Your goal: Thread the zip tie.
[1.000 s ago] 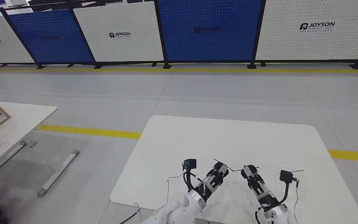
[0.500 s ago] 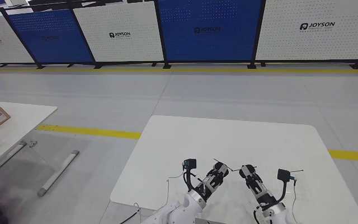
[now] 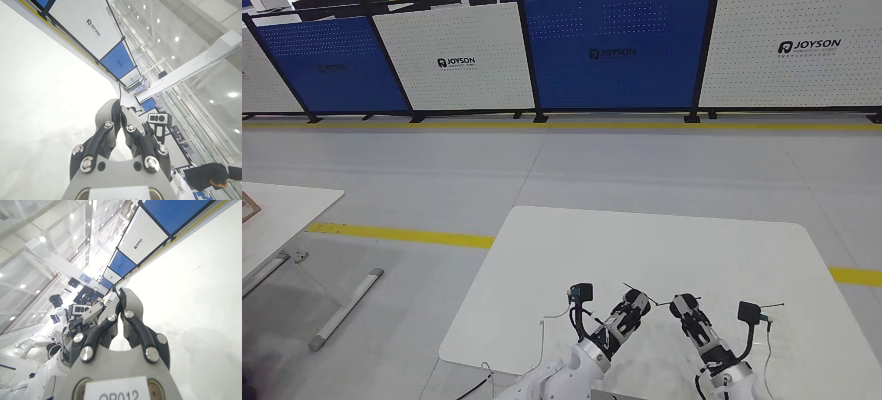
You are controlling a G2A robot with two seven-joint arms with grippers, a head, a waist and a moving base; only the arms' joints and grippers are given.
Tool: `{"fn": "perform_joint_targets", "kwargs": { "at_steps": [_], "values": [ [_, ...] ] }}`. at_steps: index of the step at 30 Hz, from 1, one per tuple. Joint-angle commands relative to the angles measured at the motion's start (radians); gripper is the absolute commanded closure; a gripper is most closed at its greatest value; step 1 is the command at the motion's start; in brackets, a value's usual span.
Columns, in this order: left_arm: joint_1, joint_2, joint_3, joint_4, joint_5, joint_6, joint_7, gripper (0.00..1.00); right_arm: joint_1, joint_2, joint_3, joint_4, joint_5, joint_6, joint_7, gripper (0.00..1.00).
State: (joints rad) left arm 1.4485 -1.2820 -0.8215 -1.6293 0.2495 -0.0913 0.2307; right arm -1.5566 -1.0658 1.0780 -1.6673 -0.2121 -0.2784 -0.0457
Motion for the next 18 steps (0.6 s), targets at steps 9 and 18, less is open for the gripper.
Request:
{"fn": "perform_joint_targets", "kwargs": {
  "at_steps": [9,18],
  "values": [
    [0.009,-0.011,0.001,-0.001,-0.071,-0.013,-0.007,1.00,0.011,-0.011,0.016,0.016,0.024,-0.006,0.035,1.00],
    [0.010,-0.018,-0.002,-0.001,-0.079,-0.018,0.001,1.00,0.022,-0.020,0.021,0.028,0.037,-0.010,0.077,1.00]
  ]
}}
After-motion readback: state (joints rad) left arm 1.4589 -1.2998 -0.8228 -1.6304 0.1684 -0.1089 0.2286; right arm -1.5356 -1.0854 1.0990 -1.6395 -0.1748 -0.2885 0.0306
